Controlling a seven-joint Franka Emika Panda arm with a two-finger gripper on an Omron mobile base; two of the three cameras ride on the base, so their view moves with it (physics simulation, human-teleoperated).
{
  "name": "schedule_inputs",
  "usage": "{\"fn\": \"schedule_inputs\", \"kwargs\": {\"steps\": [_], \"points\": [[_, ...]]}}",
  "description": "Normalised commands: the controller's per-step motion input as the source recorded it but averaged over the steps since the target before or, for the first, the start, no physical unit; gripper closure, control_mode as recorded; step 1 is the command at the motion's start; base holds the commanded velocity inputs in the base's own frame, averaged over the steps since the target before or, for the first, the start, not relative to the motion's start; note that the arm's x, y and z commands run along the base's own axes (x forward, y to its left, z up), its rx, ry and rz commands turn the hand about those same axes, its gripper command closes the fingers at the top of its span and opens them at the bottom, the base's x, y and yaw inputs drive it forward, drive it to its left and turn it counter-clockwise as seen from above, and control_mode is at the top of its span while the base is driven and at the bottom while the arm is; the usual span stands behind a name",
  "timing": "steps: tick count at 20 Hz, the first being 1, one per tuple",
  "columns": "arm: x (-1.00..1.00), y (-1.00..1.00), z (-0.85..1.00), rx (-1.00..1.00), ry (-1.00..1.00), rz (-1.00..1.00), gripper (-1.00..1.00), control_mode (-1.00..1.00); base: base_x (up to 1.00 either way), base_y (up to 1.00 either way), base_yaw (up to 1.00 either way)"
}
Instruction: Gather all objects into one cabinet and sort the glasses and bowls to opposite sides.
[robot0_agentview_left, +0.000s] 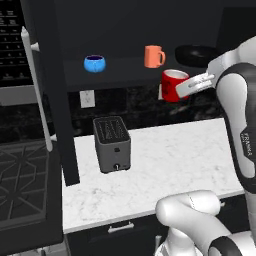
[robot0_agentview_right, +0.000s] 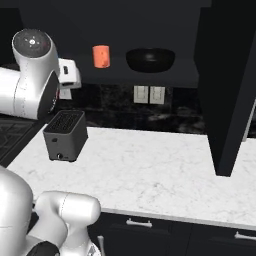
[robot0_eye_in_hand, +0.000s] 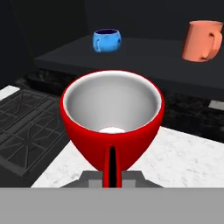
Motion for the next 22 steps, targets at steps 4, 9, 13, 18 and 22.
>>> {"fn": "schedule_inputs", "kwargs": {"steps": [4,9,13,18,22], "points": [[1.0,0.25,0.0,0.09,-0.02,0.03,1.0,-1.0,0.0,0.0,0.0],[0.96,0.19,0.04,0.04,0.05,0.0,1.0,-1.0,0.0,0.0,0.0],[0.68,0.16,0.2,0.0,0.01,0.0,1.0,-1.0,0.0,0.0,0.0],[0.61,0.14,0.06,0.0,0.0,0.0,1.0,-1.0,0.0,0.0,0.0],[0.69,0.01,-0.02,0.0,0.0,0.0,1.0,-1.0,0.0,0.0,0.0]]}}
